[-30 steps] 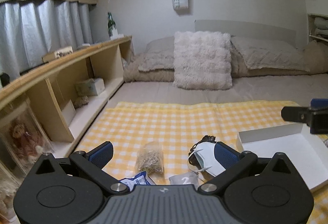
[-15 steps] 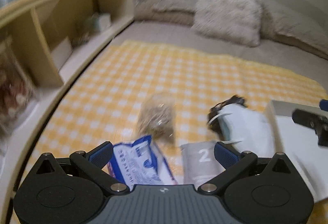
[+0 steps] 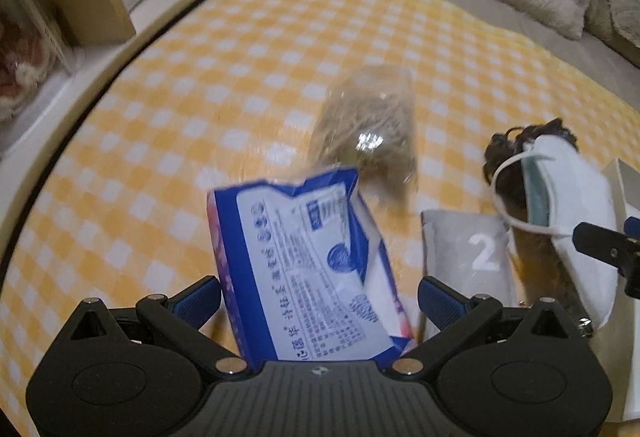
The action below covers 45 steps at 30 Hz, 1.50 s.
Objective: Organize soft objects
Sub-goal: 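Grasp the blue wet-wipe pack with the left tool while the right tool grasps the white mask, then carry the wet-wipe pack and white mask over the white box with both tools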
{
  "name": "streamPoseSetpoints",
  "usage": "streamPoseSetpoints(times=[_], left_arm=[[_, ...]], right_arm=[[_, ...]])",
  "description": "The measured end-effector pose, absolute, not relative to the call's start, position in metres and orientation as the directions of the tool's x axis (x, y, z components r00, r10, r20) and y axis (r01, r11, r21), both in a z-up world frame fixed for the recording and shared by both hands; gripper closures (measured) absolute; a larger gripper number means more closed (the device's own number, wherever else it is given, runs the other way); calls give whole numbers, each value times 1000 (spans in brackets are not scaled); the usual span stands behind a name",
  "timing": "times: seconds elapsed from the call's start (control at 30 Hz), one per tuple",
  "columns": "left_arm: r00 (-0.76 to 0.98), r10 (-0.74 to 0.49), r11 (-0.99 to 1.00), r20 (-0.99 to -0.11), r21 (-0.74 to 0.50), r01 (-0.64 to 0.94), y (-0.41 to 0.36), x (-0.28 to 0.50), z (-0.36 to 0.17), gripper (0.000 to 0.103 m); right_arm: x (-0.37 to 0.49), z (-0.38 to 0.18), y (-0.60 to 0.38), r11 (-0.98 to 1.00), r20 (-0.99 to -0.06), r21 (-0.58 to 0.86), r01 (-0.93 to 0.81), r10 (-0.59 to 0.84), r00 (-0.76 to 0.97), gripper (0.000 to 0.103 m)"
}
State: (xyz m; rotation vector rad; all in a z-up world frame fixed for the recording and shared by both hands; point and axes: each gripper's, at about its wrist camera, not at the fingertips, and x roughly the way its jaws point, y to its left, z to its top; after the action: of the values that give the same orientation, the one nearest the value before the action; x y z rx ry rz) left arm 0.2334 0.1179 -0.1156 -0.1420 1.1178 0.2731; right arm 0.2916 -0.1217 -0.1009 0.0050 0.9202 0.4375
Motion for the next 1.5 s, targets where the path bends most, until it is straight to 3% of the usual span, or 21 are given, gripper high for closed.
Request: streamPoseSetpoints(times=[0.13, 0.2, 0.3, 0.43, 0.6, 0.97, 1.17, 1.5], left_arm=[[398, 124, 949, -909, -9, -316, 126, 231, -123, 14], [395, 86, 946, -915, -50, -321, 132, 229, -125, 25], [411, 85, 947, -908, -54, -316, 130, 225, -121, 39], [438, 68, 945, -896, -83, -317, 134, 219, -113, 53], [466, 54, 938, -883, -116, -327, 137, 212, -103, 61], [559, 29, 924, -828, -191, -331, 138, 193, -74, 65], [599, 23, 921, -801, -216, -324, 132, 186, -58, 65], [685, -37, 943, -728, -252, -217, 99, 181, -22, 65]], right_arm=[[301, -116, -113, 910, -817, 203, -361, 361, 451, 23], [303, -122, -109, 916, -840, 194, -350, 340, 423, 45], [304, -121, -109, 919, -850, 193, -344, 332, 409, 69], [299, -109, -114, 913, -830, 187, -362, 344, 439, 80], [292, -85, -127, 904, -783, 232, -360, 393, 482, 91], [272, -50, -151, 902, -702, 267, -340, 423, 573, 96], [253, -23, -167, 881, -606, 287, -376, 471, 641, 97], [234, -7, -188, 894, -583, 276, -353, 448, 678, 97]])
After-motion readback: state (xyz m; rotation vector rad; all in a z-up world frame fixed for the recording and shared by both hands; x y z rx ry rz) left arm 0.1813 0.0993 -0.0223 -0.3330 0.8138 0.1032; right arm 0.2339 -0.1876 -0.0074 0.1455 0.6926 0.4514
